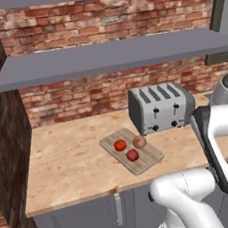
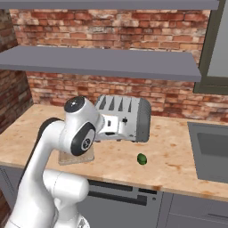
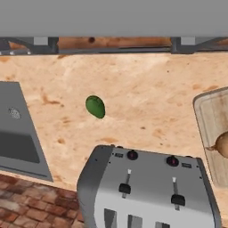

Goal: Place the avocado, onion, tomato, and bell pepper on the cutting board.

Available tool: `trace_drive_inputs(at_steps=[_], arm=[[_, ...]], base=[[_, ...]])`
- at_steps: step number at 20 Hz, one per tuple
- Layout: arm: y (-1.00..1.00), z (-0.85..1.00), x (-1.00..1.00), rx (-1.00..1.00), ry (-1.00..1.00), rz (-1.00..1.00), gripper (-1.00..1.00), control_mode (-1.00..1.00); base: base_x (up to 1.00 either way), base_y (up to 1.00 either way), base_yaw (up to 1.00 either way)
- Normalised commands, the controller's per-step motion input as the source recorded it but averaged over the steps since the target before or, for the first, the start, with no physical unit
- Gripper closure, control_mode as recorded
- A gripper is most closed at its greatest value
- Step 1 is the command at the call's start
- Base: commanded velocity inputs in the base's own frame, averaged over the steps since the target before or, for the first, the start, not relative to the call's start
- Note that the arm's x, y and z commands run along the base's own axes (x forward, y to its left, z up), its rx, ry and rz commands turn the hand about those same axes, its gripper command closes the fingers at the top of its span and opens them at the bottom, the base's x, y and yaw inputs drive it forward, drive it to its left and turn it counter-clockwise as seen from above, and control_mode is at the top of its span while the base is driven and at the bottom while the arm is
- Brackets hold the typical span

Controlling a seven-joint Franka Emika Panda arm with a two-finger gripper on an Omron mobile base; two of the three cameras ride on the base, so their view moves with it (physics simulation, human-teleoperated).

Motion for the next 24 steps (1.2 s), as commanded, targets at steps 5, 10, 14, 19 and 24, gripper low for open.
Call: trace_drive_inputs(at_steps=[5, 10, 14, 19, 24], arm=[[-0.37, 0.00, 0.01, 0.00, 0.00, 0.00, -1.00, -1.00], [-0.15, -0.14, 0.21, 0.00, 0.04, 0.00, -1.00, -1.00], [-0.02, -0.30, 0.33, 0.00, 0.12, 0.00, -1.00, -1.00], [-0.08, -0.31, 0.32, 0.00, 0.11, 0.00, -1.00, -1.00], [-0.24, -0.17, 0.15, 0.00, 0.04, 0.02, -1.00, -1.00]], base=[[0.00, 0.00, 0.00], [0.00, 0.00, 0.00], [0.00, 0.00, 0.00], [0.00, 0.00, 0.00], [0.00, 0.00, 0.00]])
